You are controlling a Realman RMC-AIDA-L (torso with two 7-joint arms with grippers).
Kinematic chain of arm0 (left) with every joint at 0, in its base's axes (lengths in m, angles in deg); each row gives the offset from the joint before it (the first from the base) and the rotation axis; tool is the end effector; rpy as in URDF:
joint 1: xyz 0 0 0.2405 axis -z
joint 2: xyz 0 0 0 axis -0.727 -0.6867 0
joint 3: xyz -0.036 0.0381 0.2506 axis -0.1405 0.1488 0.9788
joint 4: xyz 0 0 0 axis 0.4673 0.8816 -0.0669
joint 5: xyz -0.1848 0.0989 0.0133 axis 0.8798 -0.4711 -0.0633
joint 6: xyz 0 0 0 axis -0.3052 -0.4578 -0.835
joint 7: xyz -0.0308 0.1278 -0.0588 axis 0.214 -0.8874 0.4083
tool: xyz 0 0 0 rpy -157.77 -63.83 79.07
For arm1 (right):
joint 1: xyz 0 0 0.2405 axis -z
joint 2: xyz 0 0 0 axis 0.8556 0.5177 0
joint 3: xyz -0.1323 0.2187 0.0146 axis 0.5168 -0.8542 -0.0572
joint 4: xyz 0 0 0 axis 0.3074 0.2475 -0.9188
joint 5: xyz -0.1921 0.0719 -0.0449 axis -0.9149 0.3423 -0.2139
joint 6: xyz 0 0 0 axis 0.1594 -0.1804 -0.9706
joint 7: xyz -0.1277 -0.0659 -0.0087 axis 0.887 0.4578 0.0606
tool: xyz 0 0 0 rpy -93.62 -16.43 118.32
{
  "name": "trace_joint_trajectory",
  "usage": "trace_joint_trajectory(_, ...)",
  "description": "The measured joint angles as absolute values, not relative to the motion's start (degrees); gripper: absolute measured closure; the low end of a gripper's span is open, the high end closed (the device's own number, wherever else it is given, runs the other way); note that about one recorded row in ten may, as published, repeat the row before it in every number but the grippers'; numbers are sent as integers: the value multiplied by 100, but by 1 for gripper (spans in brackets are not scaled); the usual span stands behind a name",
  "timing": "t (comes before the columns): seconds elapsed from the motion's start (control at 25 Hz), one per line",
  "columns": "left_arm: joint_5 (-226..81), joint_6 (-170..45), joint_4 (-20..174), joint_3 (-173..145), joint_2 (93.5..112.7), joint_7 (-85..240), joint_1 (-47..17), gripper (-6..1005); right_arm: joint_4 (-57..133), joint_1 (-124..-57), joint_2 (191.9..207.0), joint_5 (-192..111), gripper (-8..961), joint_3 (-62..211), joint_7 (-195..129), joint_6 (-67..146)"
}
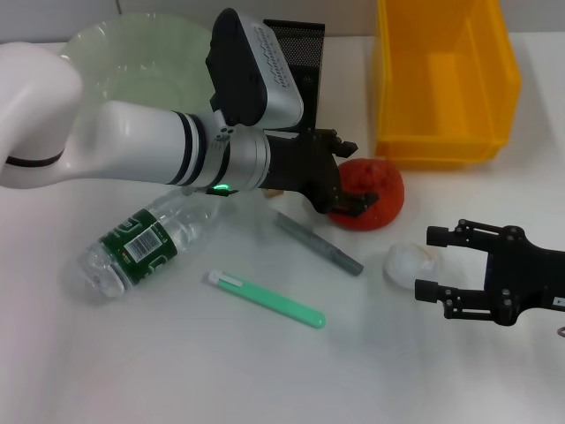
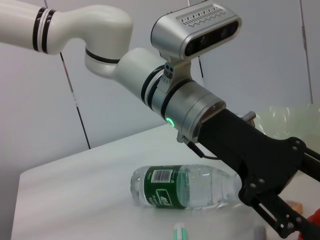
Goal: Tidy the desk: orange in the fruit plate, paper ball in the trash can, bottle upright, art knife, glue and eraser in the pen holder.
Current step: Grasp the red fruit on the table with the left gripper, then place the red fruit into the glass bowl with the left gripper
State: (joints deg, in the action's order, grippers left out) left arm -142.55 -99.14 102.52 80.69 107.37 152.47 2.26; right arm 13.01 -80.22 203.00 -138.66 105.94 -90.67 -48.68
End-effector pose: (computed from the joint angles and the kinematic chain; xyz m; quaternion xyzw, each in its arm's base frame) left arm -0.1593 0.3908 -0.1258 -0.9858 -0.0356 -0.0685 0.1494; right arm 0.3093 0.2608 -0.0040 -0.9382 0.1743 0.2740 0.1195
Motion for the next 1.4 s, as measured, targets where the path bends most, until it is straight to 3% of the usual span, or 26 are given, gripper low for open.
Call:
trace_joint_trajectory(0.32,-14236,-9865,10272,8336,10737,15212,234,221,1251,-8017,20300,-13867,153,10590,-9048,-4868)
trace_joint_trajectory(0.56,-14215,-9781,10399,8373,10737,15231,170,405,1241,-8018,20300,-13867,152,10591,-9037,-4868)
trace_joint_trajectory(0.76,-14203,-9725,10412,8383,10737,15240,161,667,1231,-8018,20300,-13867,152,10587,-9033,-4883)
trace_joint_trajectory(1.0,-14190,-9774,10589,8378,10737,15243,34,822,1208,-8010,20300,-13867,152,10575,-9031,-4913)
trace_joint_trajectory(1.4,-13932,-10932,11248,7358,10701,15077,-656,900,1188,-7991,20300,-13866,153,10529,-9004,-4920)
